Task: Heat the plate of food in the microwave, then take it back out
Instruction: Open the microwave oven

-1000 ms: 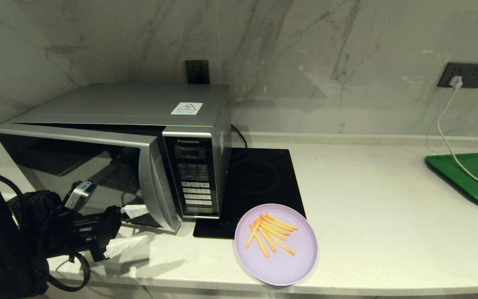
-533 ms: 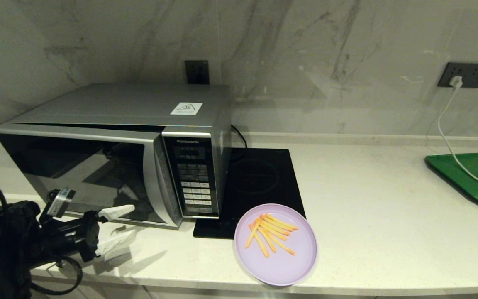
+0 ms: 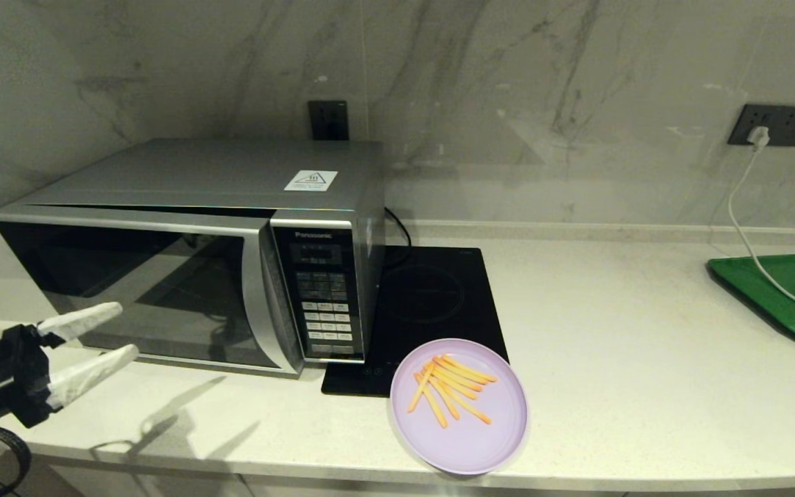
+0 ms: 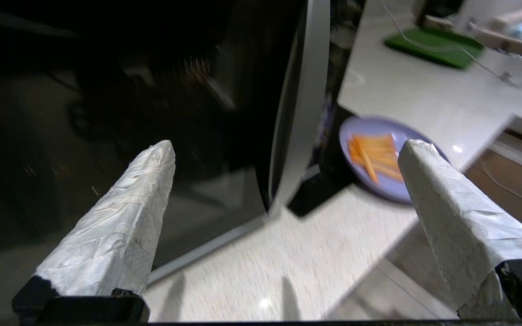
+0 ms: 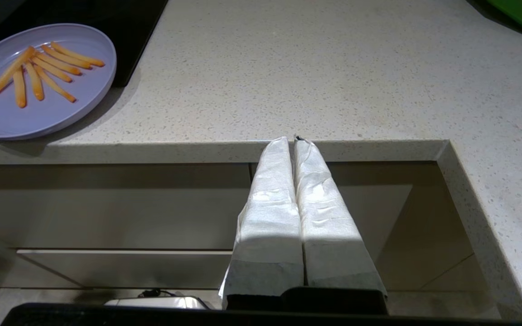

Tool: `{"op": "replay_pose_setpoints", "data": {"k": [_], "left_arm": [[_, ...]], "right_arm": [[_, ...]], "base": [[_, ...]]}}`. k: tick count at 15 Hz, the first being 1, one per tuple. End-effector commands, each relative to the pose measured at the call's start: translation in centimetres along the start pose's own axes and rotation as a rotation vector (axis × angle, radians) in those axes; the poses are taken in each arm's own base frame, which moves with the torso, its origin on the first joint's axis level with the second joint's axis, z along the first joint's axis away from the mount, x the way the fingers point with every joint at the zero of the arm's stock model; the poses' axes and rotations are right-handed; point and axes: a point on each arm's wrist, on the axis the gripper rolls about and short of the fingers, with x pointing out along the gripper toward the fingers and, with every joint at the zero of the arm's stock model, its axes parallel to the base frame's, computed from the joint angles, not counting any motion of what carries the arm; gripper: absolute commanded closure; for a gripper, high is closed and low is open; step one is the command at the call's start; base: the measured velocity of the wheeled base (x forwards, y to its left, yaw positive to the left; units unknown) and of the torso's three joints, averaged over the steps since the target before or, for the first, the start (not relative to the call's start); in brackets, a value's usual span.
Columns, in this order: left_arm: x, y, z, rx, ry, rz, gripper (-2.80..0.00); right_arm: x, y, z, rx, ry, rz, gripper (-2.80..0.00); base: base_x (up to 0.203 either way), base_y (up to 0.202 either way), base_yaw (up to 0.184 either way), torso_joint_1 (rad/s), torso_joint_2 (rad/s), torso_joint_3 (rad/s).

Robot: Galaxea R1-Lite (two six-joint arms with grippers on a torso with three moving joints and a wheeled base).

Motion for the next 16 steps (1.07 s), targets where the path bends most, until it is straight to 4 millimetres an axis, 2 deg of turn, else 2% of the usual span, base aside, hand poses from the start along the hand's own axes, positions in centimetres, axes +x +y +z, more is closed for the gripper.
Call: {"op": "replay_pose_setpoints", "data": {"k": [1, 2, 5, 6, 8, 12, 16], "left_arm": [[0.2, -3.7, 6.1, 0.170, -0.125, 0.110, -2.80], [0.4, -4.1, 7.5, 0.161, -0.146, 0.146, -2.80], [0.7, -4.4, 10.2, -0.104, -0.060, 0.314, -2.80], [0.8, -4.7, 11.4, -0.092, -0.035, 0.440, -2.80], [1.4, -5.3, 12.4, 0.071, 0.014, 0.654, -2.80], [4.7, -7.5, 14.2, 0.226, -0.030, 0.849, -2.80], [7.4, -9.7, 17.8, 0.254, -0.036, 0.821, -2.80]], "right_arm": [[0.0, 0.0, 0.0, 0.000, 0.002, 0.000, 0.00], [0.0, 0.0, 0.0, 0.000, 0.001, 0.000, 0.00], [0.0, 0.0, 0.0, 0.000, 0.001, 0.000, 0.00], [0.0, 0.0, 0.0, 0.000, 0.001, 0.000, 0.00], [0.0, 0.0, 0.0, 0.000, 0.002, 0.000, 0.00], [0.0, 0.0, -0.1, 0.000, 0.003, 0.000, 0.00], [0.0, 0.0, 0.0, 0.000, 0.003, 0.000, 0.00]], "base": [[0.000, 0.000, 0.000, 0.000, 0.00, 0.000], [0.000, 0.000, 0.000, 0.000, 0.00, 0.000], [0.000, 0.000, 0.000, 0.000, 0.00, 0.000], [0.000, 0.000, 0.000, 0.000, 0.00, 0.000], [0.000, 0.000, 0.000, 0.000, 0.00, 0.000], [0.000, 0.000, 0.000, 0.000, 0.00, 0.000], [0.000, 0.000, 0.000, 0.000, 0.00, 0.000]]}}
